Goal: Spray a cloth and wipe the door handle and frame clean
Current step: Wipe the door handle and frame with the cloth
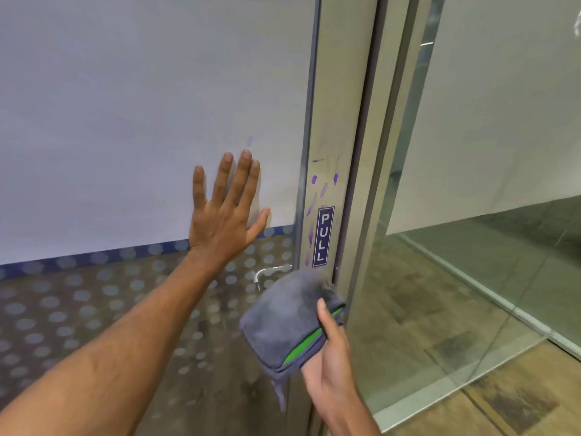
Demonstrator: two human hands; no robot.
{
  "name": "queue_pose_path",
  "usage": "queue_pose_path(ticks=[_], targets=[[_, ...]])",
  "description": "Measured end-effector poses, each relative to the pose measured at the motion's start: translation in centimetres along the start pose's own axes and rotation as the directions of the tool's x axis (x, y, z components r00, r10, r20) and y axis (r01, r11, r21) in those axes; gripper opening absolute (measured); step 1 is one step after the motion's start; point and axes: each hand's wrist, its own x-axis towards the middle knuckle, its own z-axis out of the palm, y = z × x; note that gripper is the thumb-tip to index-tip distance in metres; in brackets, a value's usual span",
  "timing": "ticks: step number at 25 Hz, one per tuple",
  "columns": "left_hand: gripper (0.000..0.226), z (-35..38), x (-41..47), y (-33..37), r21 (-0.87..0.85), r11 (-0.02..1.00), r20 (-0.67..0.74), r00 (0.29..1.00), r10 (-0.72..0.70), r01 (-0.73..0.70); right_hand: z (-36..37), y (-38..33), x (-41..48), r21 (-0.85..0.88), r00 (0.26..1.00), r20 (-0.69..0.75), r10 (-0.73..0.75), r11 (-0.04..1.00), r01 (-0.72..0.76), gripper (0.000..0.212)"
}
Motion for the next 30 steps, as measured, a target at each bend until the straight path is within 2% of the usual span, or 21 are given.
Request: queue_pose_path(ticks=[1,2,3,6,8,9,10,12,14,16,19,22,24,28,30], targets=[[0.082,-0.1,-0.1,0.1,0.001,1.000,0.000,1.000,0.007,-0.007,0.7,-1.9,0.6,-0.060,0.989,0.003,-0.148,0.987,0.148,0.049],[0.082,-0.1,-0.1,0.1,0.008,1.000,-0.003,1.000,0.013,-0.013,1.7,-3.7,1.4,-0.170,0.948,0.006,-0.317,0.934,0.314,0.046],[0.082,-0.1,-0.1,0.1,0.019,1.000,-0.006,1.000,0.017,-0.017,2.9,-5.2,2.3,-0.302,0.883,0.032,-0.469,0.838,0.456,0.045],[0.083,-0.2,-0.1,0.1,0.042,0.999,-0.013,1.000,0.021,-0.020,6.8,-8.0,4.7,-0.578,0.628,0.224,-0.745,0.417,0.702,0.039],[0.083,-0.2,-0.1,0.0,0.062,0.998,-0.014,1.000,0.026,-0.025,9.3,-8.6,7.2,-0.674,0.472,0.303,-0.828,0.164,0.721,0.050],[0.083,-0.2,-0.2,0.0,0.066,0.998,-0.016,1.000,0.027,-0.026,10.5,-8.6,8.6,-0.737,0.440,0.350,-0.827,0.047,0.674,0.058],[0.083,-0.2,-0.1,0.0,0.067,0.997,-0.021,0.999,0.029,-0.028,11.5,-8.4,9.9,-0.806,0.443,0.384,-0.810,-0.060,0.589,0.064],[0.083,0.0,-0.2,0.0,0.077,0.997,-0.027,0.999,0.032,-0.030,12.3,-7.8,12.0,-0.867,0.463,0.429,-0.775,-0.210,0.452,0.071],[0.084,0.1,-0.2,0.0,0.087,0.996,-0.027,0.999,0.034,-0.031,11.4,-6.8,13.2,-0.870,0.422,0.452,-0.786,-0.284,0.403,0.077],[0.083,0.1,-0.1,0.0,0.080,0.996,-0.026,0.999,0.031,-0.029,9.2,-4.8,13.6,-0.882,0.395,0.433,-0.810,-0.291,0.371,0.084],[0.084,0.0,-0.1,0.0,0.079,0.996,-0.027,0.999,0.031,-0.029,4.3,-0.9,12.7,-0.895,0.485,0.441,-0.755,-0.335,0.294,0.086],[0.084,0.0,-0.1,0.1,0.076,0.997,-0.030,0.999,0.034,-0.031,0.9,-1.1,12.9,-0.832,0.525,0.552,-0.647,-0.464,0.304,0.086],[0.084,0.0,-0.1,0.0,0.074,0.997,-0.029,0.999,0.031,-0.029,2.1,-3.2,14.2,-0.748,0.479,0.663,-0.575,-0.529,0.402,0.085],[0.084,0.1,-0.1,0.0,0.081,0.996,-0.031,0.999,0.036,-0.033,7.7,-7.7,16.7,-0.620,0.309,0.766,-0.564,-0.521,0.587,0.082],[0.084,0.1,-0.1,0.0,0.078,0.996,-0.032,0.999,0.034,-0.032,6.6,-7.2,17.1,-0.596,0.300,0.783,-0.545,-0.522,0.610,0.082]])
